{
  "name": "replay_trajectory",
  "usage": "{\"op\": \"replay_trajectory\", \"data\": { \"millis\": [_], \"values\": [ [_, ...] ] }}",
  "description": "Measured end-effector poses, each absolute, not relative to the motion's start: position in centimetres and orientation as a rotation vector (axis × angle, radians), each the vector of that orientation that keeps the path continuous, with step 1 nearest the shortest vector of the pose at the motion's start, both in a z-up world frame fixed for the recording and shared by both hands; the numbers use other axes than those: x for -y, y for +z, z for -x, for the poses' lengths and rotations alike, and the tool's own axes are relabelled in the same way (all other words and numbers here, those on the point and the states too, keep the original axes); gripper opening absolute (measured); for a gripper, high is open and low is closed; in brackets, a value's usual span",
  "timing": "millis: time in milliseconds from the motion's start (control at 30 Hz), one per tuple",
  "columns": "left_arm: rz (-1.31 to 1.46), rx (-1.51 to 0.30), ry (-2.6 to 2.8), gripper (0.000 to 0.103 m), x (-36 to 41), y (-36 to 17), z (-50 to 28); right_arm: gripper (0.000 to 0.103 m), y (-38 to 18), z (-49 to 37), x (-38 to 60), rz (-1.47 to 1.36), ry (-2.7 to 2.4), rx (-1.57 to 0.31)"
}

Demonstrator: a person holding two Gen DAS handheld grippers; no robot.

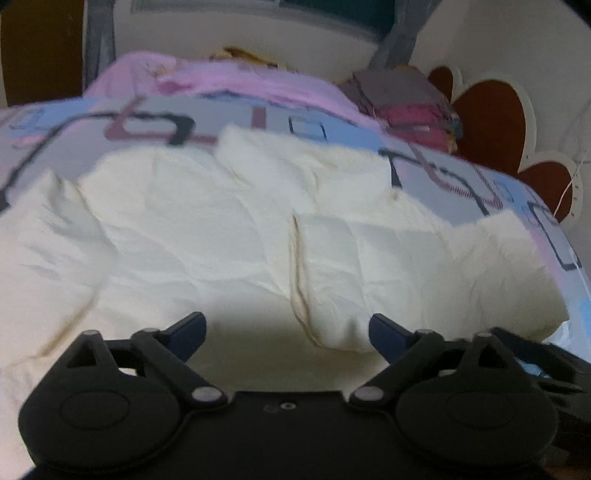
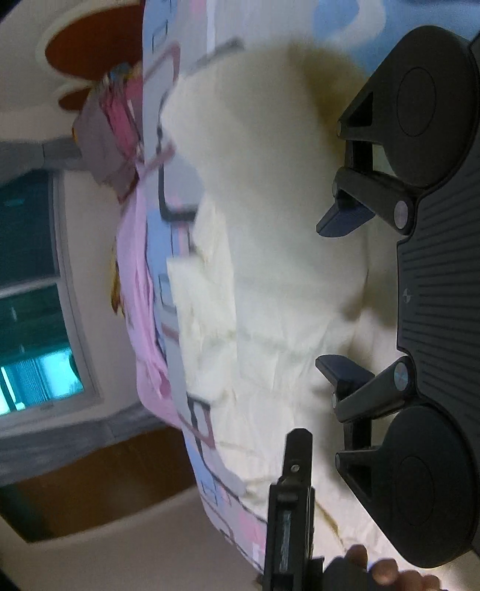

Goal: Fold large clothes

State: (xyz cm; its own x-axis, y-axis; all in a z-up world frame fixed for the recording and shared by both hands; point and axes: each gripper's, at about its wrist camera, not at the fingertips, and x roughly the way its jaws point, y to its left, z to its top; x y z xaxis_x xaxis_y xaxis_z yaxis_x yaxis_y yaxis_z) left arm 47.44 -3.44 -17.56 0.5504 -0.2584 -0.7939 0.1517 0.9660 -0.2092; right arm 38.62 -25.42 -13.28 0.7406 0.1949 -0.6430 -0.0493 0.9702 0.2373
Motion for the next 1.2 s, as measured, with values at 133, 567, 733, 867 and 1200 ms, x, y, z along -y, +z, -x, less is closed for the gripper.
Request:
{"op": "replay_trajectory", "data": {
  "millis": [133,567,733,867,1200],
  "values": [
    [0.148,-0.996,-0.264,0.065,4.8,-19.9,-49.0,0.070,-13.3,-36.8,28.6,-0.180,0.053,-0.734],
    [0.177,-1.020,-0.378,0.056,9.3,-21.4,-50.2,0.070,-13.4,-34.6,33.2,-0.187,-0.082,-0.748],
    [0.213,-0.991,-0.414,0.016,9.6,-21.6,-50.1,0.070,-15.0,-35.7,34.3,-0.181,-0.124,-0.786],
    [0.235,-0.919,-0.424,0.006,8.4,-19.9,-49.5,0.070,-15.9,-36.4,34.5,-0.183,-0.132,-0.795],
    [0.230,-0.734,-0.261,0.005,-0.4,-13.5,-48.9,0.039,-16.5,-39.1,33.1,-0.200,-0.074,-0.793]
  ]
}}
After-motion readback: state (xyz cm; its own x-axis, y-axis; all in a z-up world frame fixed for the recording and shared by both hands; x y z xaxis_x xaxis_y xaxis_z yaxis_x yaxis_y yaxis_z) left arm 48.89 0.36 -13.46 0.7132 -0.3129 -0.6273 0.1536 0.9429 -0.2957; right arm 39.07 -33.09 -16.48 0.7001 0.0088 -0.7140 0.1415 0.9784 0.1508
